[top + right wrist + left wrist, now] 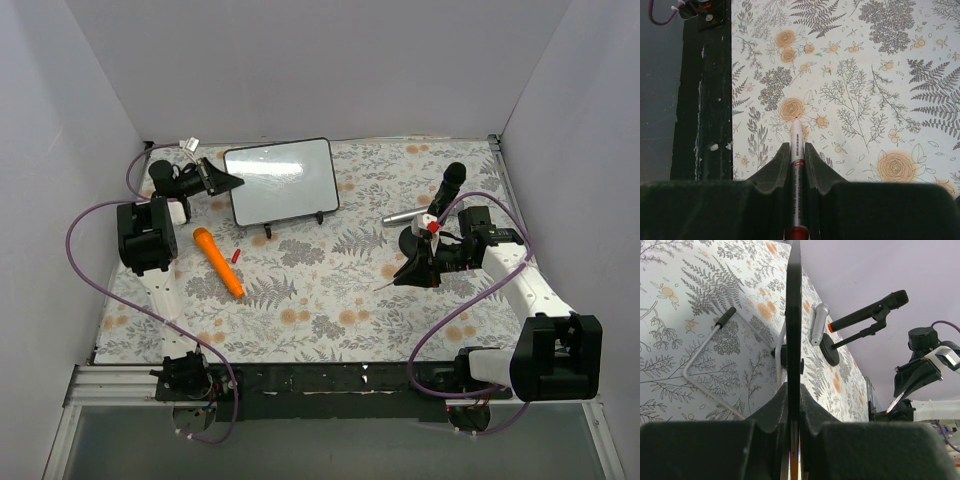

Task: Write a sentence on the whiteboard
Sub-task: Pick up the whiteboard from the whiteboard stand, then move the whiteboard to the center of the board.

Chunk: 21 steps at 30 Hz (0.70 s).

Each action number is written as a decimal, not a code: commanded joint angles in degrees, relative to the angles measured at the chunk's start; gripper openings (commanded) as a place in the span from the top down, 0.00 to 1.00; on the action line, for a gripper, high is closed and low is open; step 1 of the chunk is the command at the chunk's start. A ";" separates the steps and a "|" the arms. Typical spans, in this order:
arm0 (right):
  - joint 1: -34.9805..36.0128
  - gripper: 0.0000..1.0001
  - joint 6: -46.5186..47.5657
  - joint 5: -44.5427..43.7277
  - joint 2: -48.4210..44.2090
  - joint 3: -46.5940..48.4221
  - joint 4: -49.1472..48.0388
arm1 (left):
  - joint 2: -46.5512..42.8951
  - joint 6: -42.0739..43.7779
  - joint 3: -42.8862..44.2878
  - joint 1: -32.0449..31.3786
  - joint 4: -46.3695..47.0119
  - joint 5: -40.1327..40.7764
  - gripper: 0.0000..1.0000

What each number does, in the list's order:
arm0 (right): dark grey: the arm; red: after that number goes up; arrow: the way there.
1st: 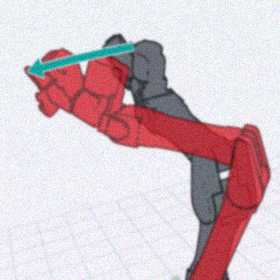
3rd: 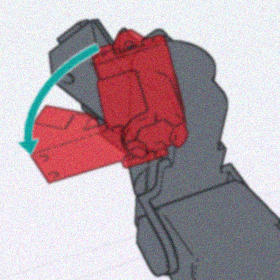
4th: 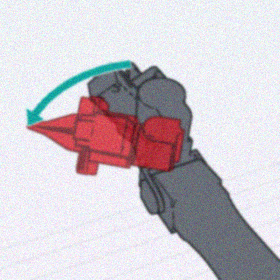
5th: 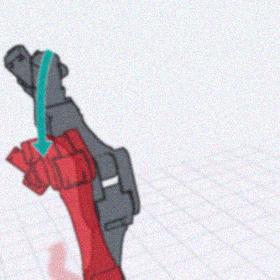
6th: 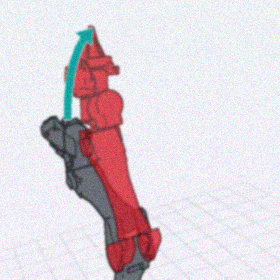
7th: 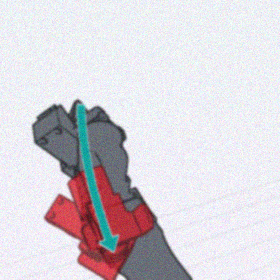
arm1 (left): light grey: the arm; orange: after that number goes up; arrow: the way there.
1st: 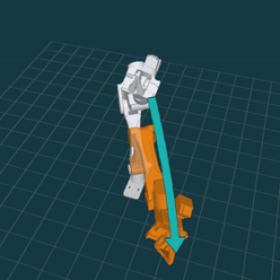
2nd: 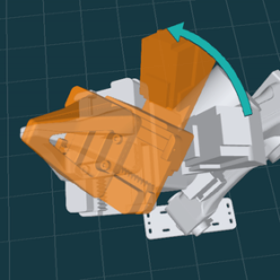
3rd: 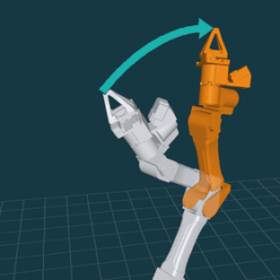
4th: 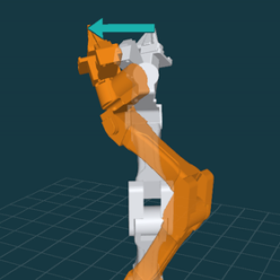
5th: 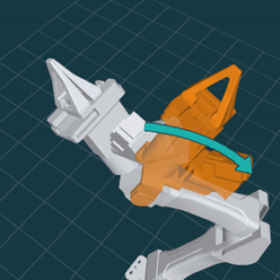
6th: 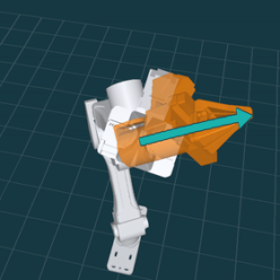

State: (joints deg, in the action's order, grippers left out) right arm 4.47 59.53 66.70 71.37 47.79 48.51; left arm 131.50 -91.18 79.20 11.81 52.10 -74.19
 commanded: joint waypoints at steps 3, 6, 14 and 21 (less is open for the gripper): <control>-0.34 0.99 0.06 0.54 -0.09 0.73 0.53 | -4.93 -6.82 0.25 0.67 11.53 1.59 1.00; -0.34 0.99 0.06 0.63 -0.18 0.73 0.53 | -7.39 -6.73 1.04 0.67 11.19 2.91 1.00; -0.43 0.99 0.06 0.36 -0.45 0.81 0.53 | -11.27 -7.78 0.88 0.58 11.53 5.37 1.00; -0.34 0.99 0.24 0.63 -0.88 0.81 0.79 | -14.95 -11.83 -1.85 -0.47 16.90 6.60 1.00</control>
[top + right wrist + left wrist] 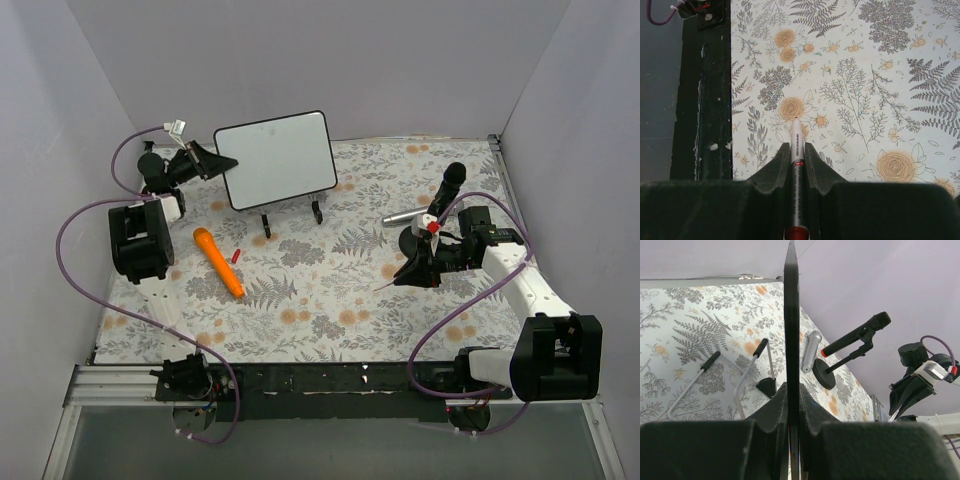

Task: Write a sentence on the whiteboard
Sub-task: Move the whiteboard to the center of the board.

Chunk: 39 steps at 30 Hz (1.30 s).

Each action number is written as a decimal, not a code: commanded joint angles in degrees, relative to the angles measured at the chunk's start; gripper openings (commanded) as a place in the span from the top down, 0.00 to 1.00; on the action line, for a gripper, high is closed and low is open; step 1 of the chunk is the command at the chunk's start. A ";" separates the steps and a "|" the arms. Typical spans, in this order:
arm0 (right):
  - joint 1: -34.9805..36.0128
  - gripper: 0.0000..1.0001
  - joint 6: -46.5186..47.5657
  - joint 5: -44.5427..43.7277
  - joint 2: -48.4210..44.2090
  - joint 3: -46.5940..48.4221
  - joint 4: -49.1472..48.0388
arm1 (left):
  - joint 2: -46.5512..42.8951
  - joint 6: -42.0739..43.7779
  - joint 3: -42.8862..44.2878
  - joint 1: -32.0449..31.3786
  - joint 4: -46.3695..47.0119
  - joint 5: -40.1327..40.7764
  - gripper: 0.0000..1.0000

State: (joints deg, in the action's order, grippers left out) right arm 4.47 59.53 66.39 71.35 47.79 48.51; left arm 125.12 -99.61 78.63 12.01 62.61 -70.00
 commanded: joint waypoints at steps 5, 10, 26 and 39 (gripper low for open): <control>-0.43 0.99 0.94 0.76 -1.74 1.16 1.41 | -18.92 2.65 -11.28 -3.04 -1.48 7.58 1.00; -0.43 0.99 1.29 0.41 -4.29 1.43 1.59 | -38.50 17.51 -24.81 -7.26 -18.73 17.34 1.00; -0.87 0.99 2.53 -6.09 -14.39 16.10 13.63 | -79.76 14.80 -50.41 -9.81 -40.90 18.67 1.00; -0.95 0.99 -7.41 -1.18 -18.71 16.37 10.11 | -89.69 10.22 -56.39 -18.85 -40.46 23.13 1.00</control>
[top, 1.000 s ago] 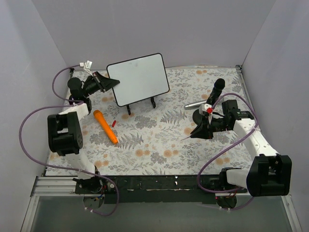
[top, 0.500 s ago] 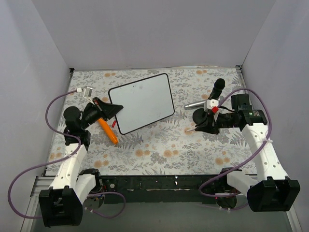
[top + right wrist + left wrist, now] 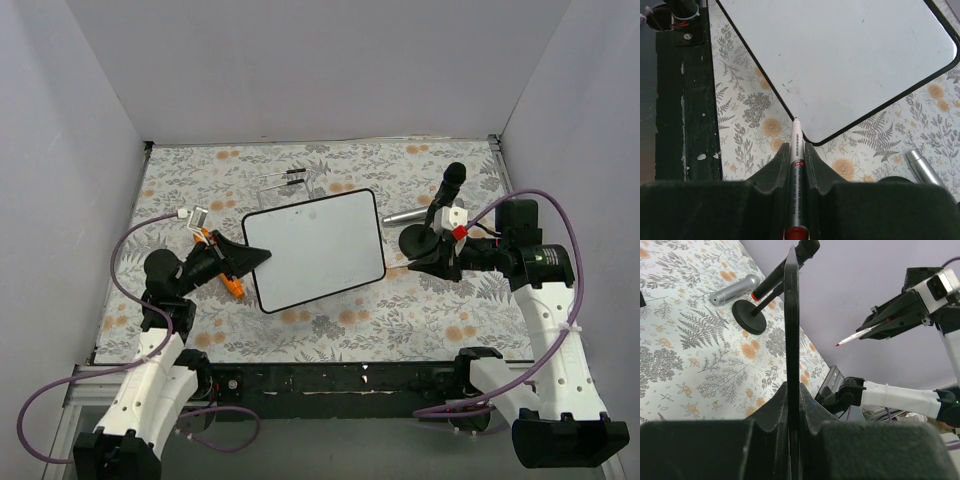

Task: Write a sentence on the whiteboard
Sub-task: Move the whiteboard to the center of the board.

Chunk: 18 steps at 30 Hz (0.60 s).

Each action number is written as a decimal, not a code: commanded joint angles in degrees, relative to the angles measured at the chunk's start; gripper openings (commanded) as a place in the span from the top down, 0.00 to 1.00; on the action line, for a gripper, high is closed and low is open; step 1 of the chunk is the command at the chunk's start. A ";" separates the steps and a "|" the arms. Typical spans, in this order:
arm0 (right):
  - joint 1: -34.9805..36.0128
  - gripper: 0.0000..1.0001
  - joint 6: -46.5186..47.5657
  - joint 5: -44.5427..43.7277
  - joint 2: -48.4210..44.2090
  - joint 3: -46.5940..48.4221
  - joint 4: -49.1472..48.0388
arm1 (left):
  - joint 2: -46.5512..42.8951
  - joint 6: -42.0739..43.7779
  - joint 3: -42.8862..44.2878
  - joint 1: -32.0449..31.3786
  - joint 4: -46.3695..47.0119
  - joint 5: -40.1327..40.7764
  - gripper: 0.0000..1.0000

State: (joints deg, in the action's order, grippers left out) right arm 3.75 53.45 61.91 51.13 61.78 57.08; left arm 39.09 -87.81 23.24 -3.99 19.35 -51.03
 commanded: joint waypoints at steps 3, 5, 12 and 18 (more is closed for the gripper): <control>-0.23 0.99 -1.07 4.80 2.91 2.91 2.25 | -5.16 -1.05 -3.20 -5.58 2.97 6.72 1.00; -0.23 0.99 -1.33 5.24 3.62 3.43 2.33 | -5.43 -1.13 -4.34 -6.82 4.89 7.78 1.00; -0.15 0.99 3.04 4.98 5.73 4.40 5.85 | -0.69 -0.87 -7.95 -14.80 15.61 15.42 1.00; -0.23 0.99 8.07 5.33 4.33 3.70 10.60 | 6.78 1.68 -9.35 -20.43 23.61 23.33 1.00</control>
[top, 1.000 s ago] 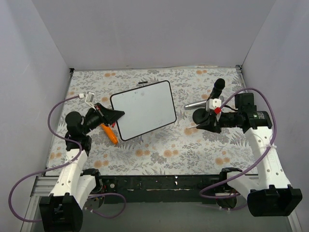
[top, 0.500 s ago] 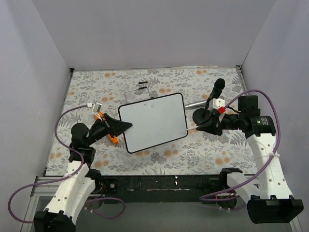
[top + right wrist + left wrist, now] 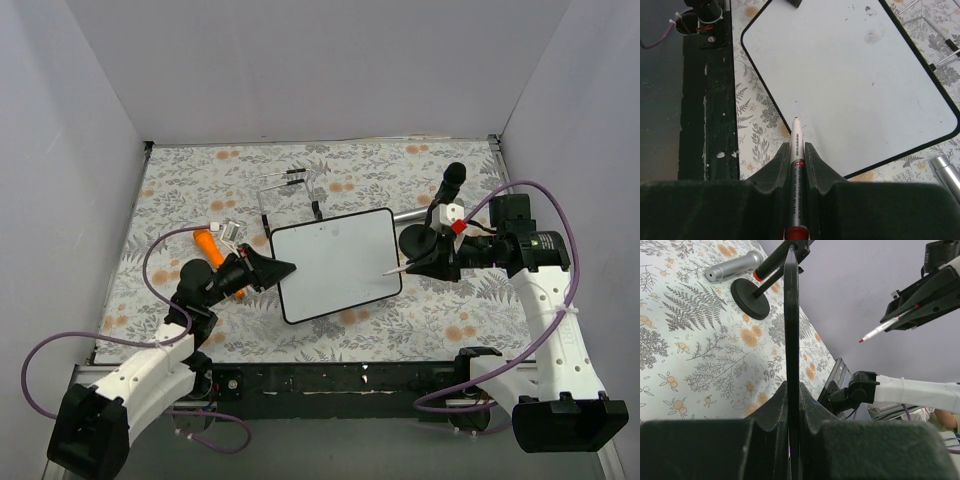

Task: Write a sentence on the whiteboard
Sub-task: Move the whiteboard to the center of the board.

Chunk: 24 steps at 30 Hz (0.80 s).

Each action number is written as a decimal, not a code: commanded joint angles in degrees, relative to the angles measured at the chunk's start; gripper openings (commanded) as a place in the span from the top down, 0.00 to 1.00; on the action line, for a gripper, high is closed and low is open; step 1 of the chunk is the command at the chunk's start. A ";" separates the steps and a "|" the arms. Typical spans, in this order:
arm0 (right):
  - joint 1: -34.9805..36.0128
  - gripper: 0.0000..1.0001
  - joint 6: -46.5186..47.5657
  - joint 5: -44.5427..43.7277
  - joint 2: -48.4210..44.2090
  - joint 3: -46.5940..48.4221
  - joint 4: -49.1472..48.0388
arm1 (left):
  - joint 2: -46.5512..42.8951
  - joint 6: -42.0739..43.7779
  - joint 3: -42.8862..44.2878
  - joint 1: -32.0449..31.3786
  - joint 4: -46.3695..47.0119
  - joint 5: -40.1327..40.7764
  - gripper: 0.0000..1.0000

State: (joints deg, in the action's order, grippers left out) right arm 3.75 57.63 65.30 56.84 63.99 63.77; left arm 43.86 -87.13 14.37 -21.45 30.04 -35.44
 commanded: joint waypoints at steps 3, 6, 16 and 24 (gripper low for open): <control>-0.32 0.99 2.50 0.36 -1.65 1.40 3.03 | 5.27 -0.75 -2.15 -3.68 18.11 10.47 1.00; -0.76 0.99 2.14 0.62 0.37 3.41 3.11 | 10.01 -1.98 -2.42 -4.56 23.38 12.40 1.00; -1.29 0.99 0.74 2.20 2.93 1.15 -0.65 | 23.29 -0.06 1.36 -9.74 29.46 15.13 1.00; 5.98 0.99 -17.26 -6.39 1.08 -5.44 -21.65 | 28.65 2.23 -0.04 -11.42 35.60 14.35 1.00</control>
State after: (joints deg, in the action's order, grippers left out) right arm 4.32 51.59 64.18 59.77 61.58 56.51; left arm 71.92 -86.46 13.04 -32.21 55.37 -21.61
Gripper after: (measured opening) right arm 0.177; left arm 0.051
